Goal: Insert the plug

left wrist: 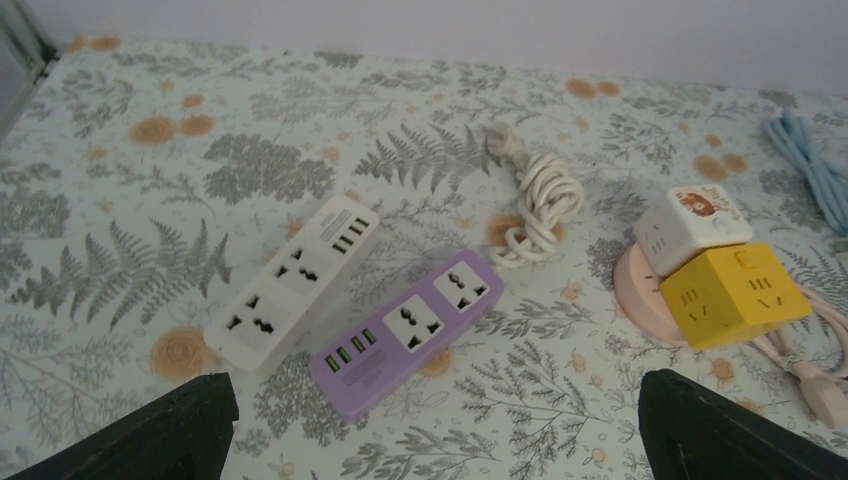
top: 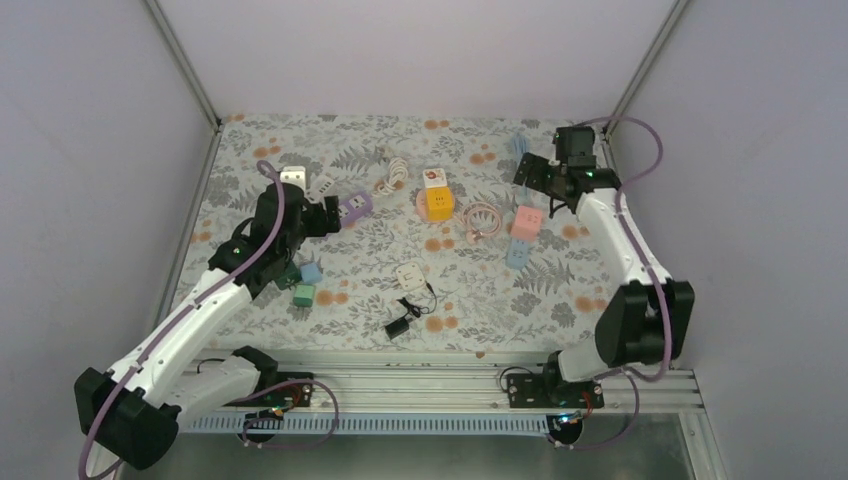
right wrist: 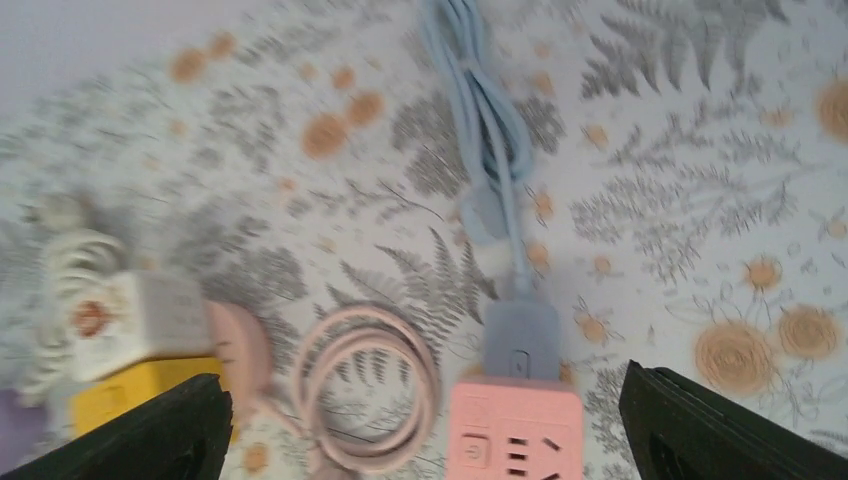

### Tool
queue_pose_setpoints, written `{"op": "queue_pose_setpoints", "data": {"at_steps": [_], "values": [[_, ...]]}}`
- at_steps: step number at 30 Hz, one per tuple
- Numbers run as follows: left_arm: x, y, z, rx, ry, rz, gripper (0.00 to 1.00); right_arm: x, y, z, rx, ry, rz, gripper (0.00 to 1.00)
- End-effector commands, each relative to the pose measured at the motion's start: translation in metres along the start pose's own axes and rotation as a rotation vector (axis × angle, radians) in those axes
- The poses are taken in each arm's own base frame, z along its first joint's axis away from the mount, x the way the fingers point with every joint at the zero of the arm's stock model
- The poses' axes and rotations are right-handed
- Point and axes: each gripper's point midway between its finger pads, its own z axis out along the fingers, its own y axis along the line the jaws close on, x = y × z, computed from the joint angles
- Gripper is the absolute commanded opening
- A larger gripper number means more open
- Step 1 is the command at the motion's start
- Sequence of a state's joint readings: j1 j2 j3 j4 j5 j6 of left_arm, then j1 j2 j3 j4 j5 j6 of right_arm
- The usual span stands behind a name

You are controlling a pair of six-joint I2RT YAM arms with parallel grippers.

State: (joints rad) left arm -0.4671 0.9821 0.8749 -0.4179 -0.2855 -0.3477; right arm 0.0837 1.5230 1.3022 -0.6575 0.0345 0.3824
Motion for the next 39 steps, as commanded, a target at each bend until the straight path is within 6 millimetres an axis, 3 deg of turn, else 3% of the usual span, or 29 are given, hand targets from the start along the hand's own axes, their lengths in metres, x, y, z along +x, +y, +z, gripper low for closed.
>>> {"op": "queue_pose_setpoints", "data": {"at_steps": [1,4,10,14,17,20,24,28,35,39], "values": [[0.011,0.015,0.002,-0.072,0.035,-0.091,1.00,-0.009,0.027,-0.029,-0.168,-0.084,-0.038,1.00],[0.034,0.040,0.009,-0.165,0.093,-0.173,1.00,0.004,0.059,-0.050,-0.337,-0.111,-0.072,0.98],[0.097,0.113,0.010,-0.401,0.219,-0.373,1.00,0.055,0.113,-0.062,-0.527,-0.069,-0.141,0.96],[0.127,0.134,0.019,-0.423,0.274,-0.490,1.00,0.088,0.144,-0.063,-0.599,-0.043,-0.219,0.95],[0.145,0.146,0.023,-0.476,0.317,-0.517,1.00,0.100,0.156,-0.061,-0.608,-0.042,-0.251,0.95],[0.160,0.150,0.027,-0.497,0.359,-0.523,1.00,0.106,0.160,-0.059,-0.604,-0.035,-0.264,0.95],[0.166,0.141,0.038,-0.422,0.376,-0.509,0.97,0.112,0.160,-0.052,-0.596,-0.017,-0.265,0.95],[0.167,0.135,0.047,-0.378,0.393,-0.486,0.86,0.116,0.161,-0.045,-0.589,0.007,-0.257,0.94],[0.191,0.142,0.042,-0.443,0.473,-0.489,0.72,0.119,0.161,-0.039,-0.581,0.026,-0.233,0.93],[0.192,0.140,0.040,-0.433,0.476,-0.489,0.70,0.117,0.163,-0.038,-0.580,0.026,-0.229,0.93]]}}
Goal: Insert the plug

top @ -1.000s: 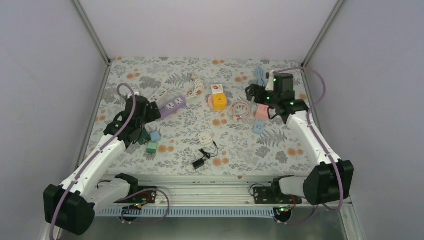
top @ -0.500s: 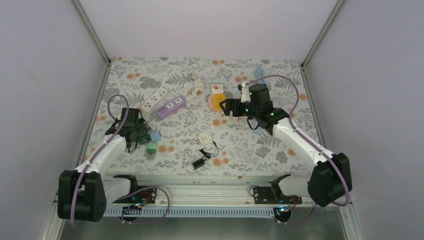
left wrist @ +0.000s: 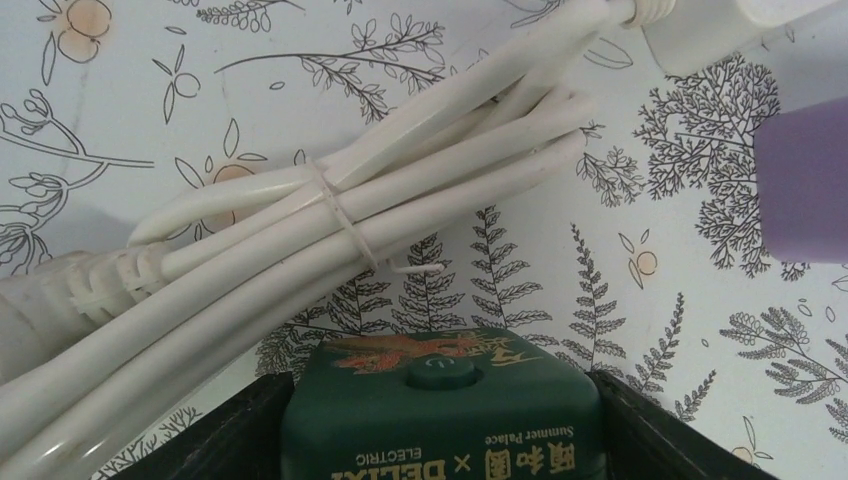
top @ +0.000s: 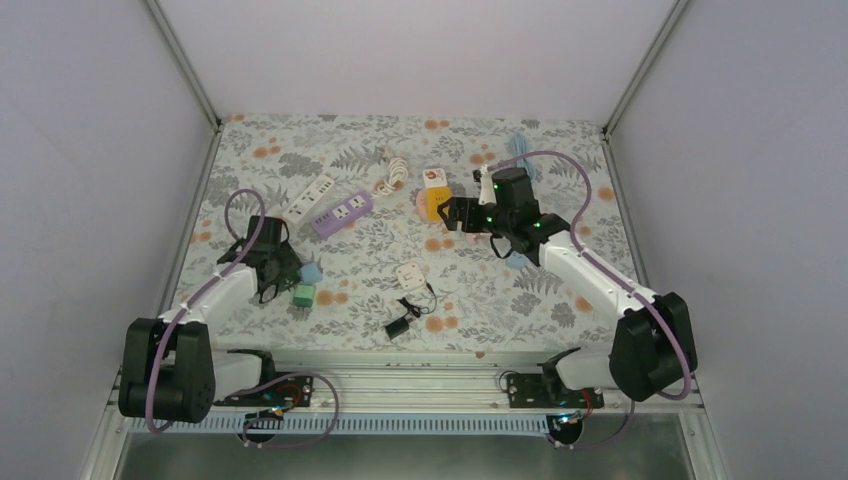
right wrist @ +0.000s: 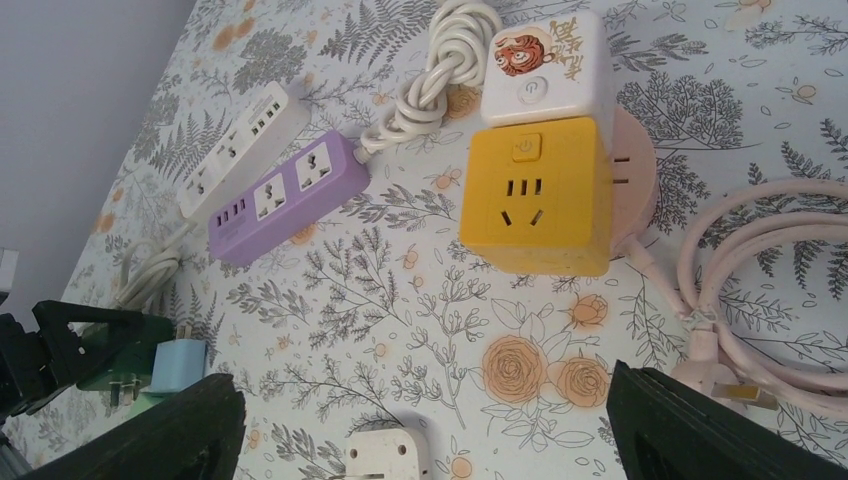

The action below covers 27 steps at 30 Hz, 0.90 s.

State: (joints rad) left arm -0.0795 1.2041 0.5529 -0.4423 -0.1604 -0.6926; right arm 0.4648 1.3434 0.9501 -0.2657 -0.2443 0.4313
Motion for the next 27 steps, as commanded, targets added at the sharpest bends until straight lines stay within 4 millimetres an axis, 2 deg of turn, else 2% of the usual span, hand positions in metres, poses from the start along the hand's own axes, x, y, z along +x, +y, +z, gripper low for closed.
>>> {"op": "queue_pose_setpoints", "data": {"at_steps": [1,5,8,11,13,16,19,22,27], "values": [[0.006,0.002,-0.001,0.003,0.020,0.007,0.70,-0.004,0.003,0.003,0.001,-0.021,0.006,0.93],[0.010,-0.003,0.000,0.014,0.040,0.031,0.75,-0.006,0.004,0.002,0.002,-0.025,0.009,0.92],[0.015,-0.006,0.000,0.023,0.052,0.041,0.75,-0.006,0.004,0.002,0.005,-0.028,0.010,0.92],[0.016,-0.009,-0.002,0.024,0.050,0.049,0.68,-0.005,0.004,0.002,0.005,-0.025,0.012,0.92],[0.015,-0.010,-0.004,0.025,0.043,0.060,0.58,-0.005,0.004,0.002,0.007,-0.025,0.014,0.92],[0.007,-0.017,-0.011,0.036,0.008,0.093,0.50,-0.007,0.005,0.000,0.005,-0.031,0.013,0.92],[-0.011,-0.044,-0.032,0.114,-0.067,0.168,0.49,-0.013,0.010,-0.004,-0.008,-0.039,0.001,0.92],[-0.031,-0.081,-0.067,0.221,-0.159,0.249,0.49,-0.019,0.016,-0.008,-0.018,-0.036,-0.018,0.94],[-0.050,-0.150,-0.128,0.557,-0.280,0.342,0.49,-0.018,0.030,-0.009,-0.070,0.020,-0.044,0.94]]}}
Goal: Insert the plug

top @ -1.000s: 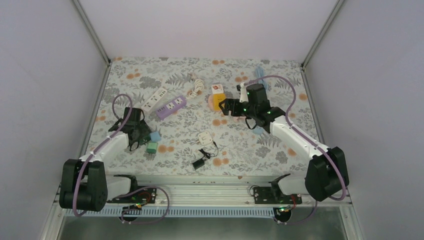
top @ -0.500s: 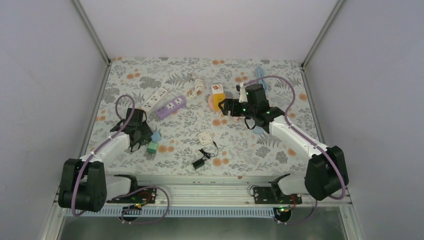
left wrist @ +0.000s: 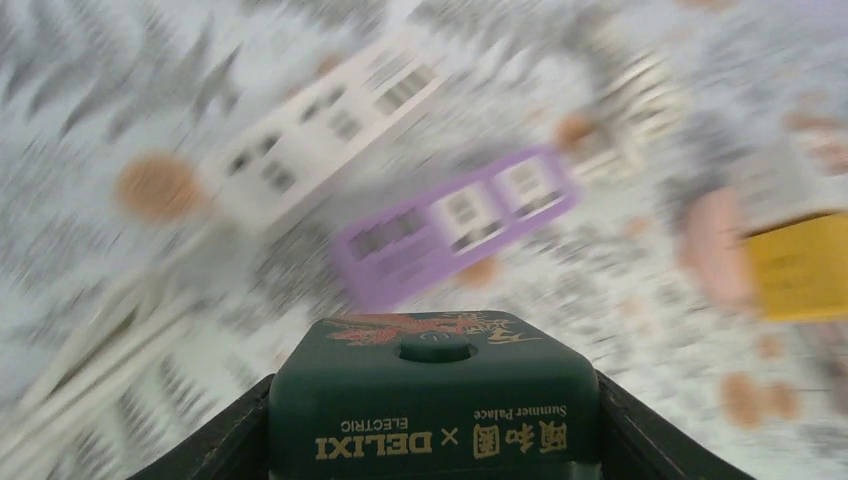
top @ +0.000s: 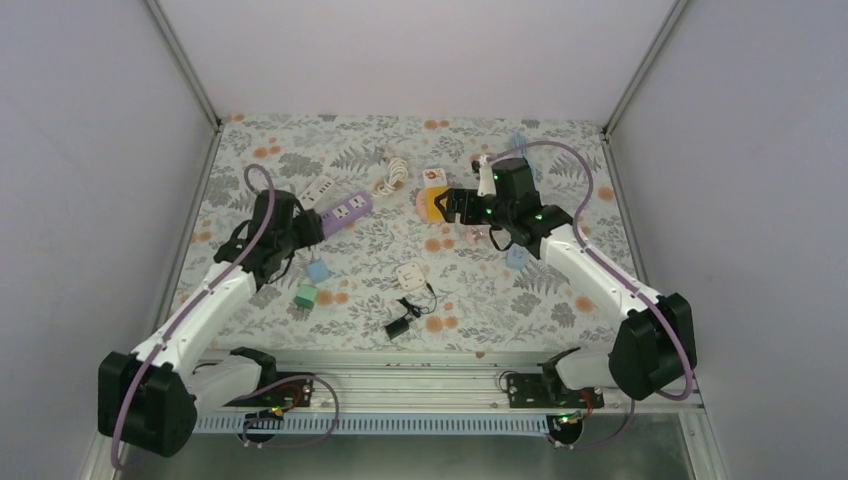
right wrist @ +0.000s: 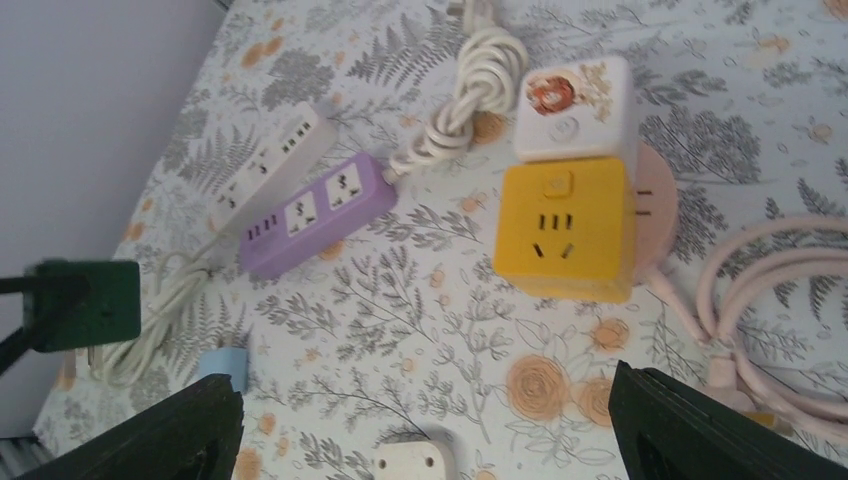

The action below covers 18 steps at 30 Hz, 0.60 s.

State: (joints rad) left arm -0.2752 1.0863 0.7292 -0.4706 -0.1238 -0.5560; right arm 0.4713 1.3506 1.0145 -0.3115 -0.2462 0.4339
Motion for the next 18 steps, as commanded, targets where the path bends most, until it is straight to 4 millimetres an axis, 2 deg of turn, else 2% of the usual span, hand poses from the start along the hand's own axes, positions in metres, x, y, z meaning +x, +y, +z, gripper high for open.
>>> {"op": "queue_pose_setpoints", "data": {"at_steps": [1,3,8,12,15,18], "values": [[-0.050,-0.075,-0.041,0.341,-0.189,0.129,0.49,-0.005,0.022,-0.004,-0.075,0.032,-0.040,0.94],[-0.060,-0.110,-0.063,0.517,-0.280,0.213,0.49,-0.005,0.030,-0.009,-0.112,0.036,-0.045,0.94],[-0.049,-0.174,-0.108,0.870,-0.431,0.488,0.50,-0.012,0.045,-0.023,-0.161,0.050,-0.066,0.99],[-0.036,-0.200,-0.125,1.031,-0.557,0.689,0.51,-0.018,0.065,-0.039,-0.234,0.055,-0.107,1.00],[-0.030,-0.210,-0.118,1.044,-0.589,0.809,0.54,-0.022,0.080,-0.056,-0.296,0.037,-0.144,1.00],[-0.019,-0.221,-0.117,1.085,-0.617,0.955,0.54,-0.019,0.108,-0.076,-0.453,0.036,-0.189,1.00]]}}
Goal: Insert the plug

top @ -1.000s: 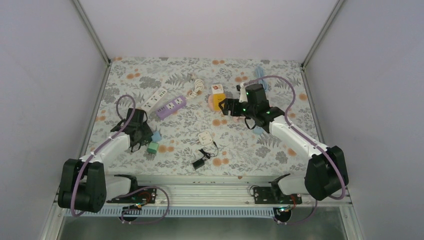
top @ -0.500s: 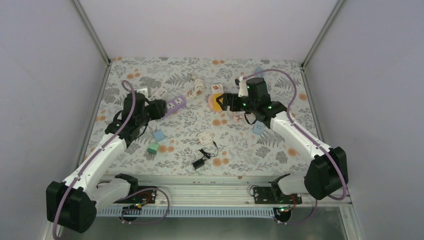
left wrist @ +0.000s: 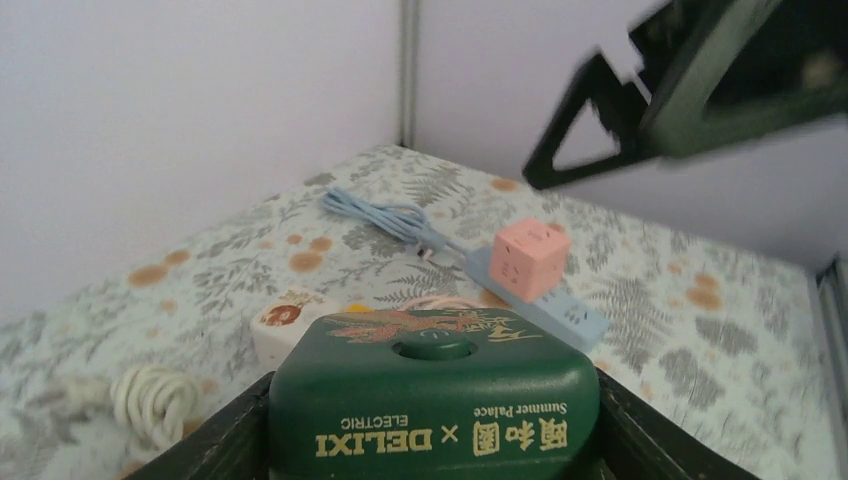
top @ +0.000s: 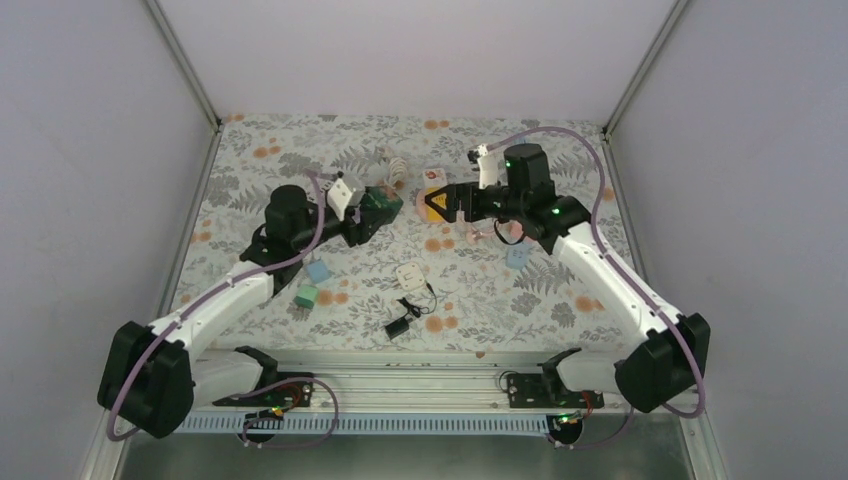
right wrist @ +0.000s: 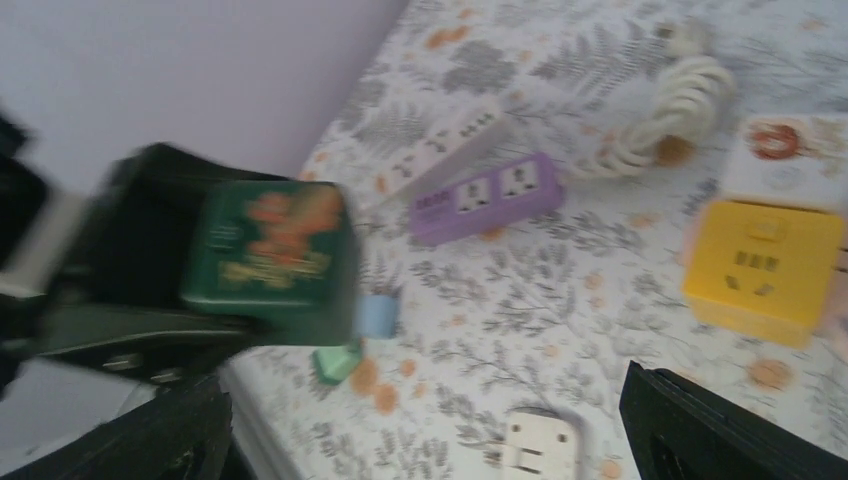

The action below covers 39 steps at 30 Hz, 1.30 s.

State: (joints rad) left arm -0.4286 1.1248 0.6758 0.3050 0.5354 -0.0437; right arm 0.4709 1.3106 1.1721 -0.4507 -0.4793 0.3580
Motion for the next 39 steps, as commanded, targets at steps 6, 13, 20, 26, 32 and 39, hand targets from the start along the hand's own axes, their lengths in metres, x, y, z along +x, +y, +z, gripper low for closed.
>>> {"op": "queue_pose_setpoints", "data": {"at_steps": [6,13,20,26,32,39], "values": [[-0.027,-0.053,0.014,0.254,-0.151,0.552,0.55,0.003,0.071,-0.012,-0.295,0.047,-0.086,1.00],[-0.020,-0.064,0.018,0.309,-0.141,0.599,0.55,0.023,0.076,0.006,-0.323,0.098,-0.044,1.00],[-0.022,-0.070,0.013,0.321,-0.138,0.611,0.55,0.032,0.064,0.032,-0.240,0.140,0.012,0.99],[-0.021,-0.073,0.012,0.330,-0.124,0.622,0.55,0.037,0.066,0.044,-0.227,0.167,0.020,0.95],[-0.030,-0.087,0.009,0.352,-0.150,0.664,0.56,0.042,0.070,0.052,-0.206,0.182,0.035,0.92],[-0.026,-0.087,0.006,0.330,-0.133,0.683,0.59,0.031,0.064,0.045,-0.140,0.109,0.061,0.61]]}}
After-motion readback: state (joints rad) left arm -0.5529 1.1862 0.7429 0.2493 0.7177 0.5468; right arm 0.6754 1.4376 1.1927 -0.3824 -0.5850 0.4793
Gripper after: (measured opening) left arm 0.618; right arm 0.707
